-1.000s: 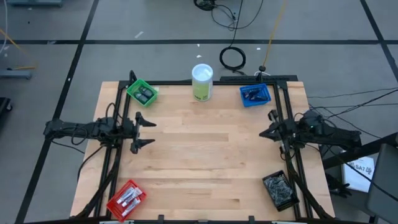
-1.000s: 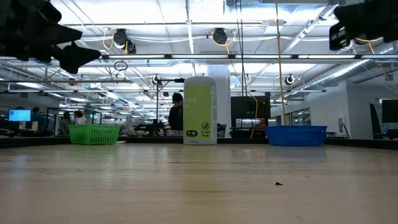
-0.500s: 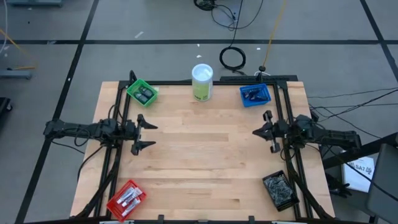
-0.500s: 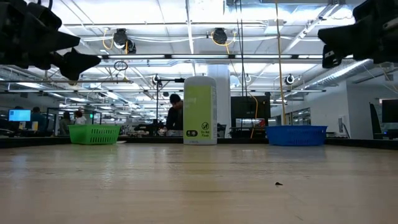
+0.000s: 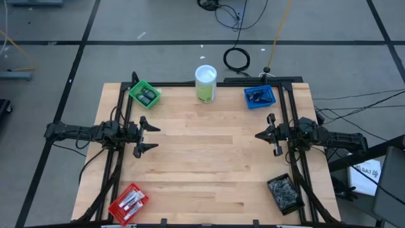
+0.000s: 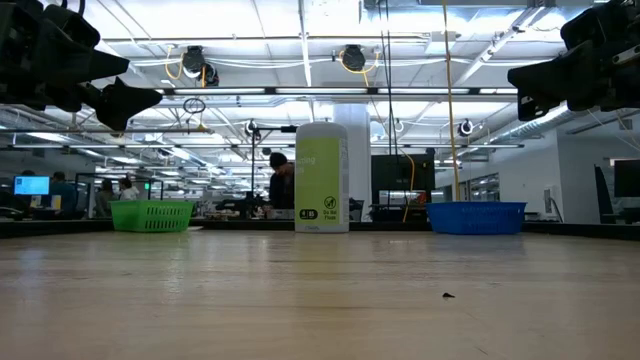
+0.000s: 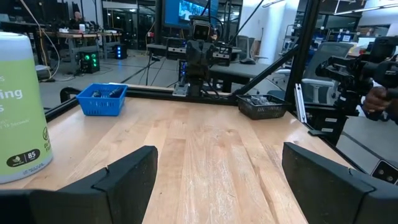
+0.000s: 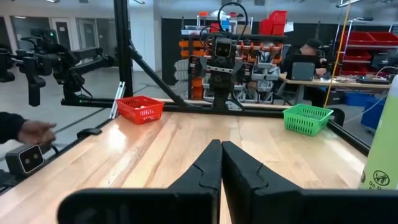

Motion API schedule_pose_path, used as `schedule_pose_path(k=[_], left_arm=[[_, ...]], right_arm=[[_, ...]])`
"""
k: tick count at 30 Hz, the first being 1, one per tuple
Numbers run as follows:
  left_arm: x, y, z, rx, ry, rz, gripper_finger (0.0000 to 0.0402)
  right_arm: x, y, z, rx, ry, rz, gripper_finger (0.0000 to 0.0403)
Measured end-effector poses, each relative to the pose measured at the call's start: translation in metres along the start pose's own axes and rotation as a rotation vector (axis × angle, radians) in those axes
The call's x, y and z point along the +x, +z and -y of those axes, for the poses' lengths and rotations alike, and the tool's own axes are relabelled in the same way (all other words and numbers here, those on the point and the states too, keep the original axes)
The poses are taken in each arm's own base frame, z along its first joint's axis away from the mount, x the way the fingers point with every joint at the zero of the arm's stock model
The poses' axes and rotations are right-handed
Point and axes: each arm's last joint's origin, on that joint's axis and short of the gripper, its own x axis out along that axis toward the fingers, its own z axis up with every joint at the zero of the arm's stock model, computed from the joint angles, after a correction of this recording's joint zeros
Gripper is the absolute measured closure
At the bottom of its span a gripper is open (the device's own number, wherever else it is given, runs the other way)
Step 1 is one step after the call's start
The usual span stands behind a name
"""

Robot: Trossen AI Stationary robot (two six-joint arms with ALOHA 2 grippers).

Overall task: Pick & Place Travel size toiletries
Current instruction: Return to Home Position

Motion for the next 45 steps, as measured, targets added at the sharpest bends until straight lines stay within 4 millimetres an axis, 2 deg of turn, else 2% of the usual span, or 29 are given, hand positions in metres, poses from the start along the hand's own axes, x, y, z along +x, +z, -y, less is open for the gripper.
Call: schedule_pose_path(k=[45], left_arm=[[0.0000,0.0001,0.0000,0.000,0.001,0.001,0.0064]], right_arm=[[0.0001,0.0024,0.0000,-0.006,0.002,0.028,0.0403]])
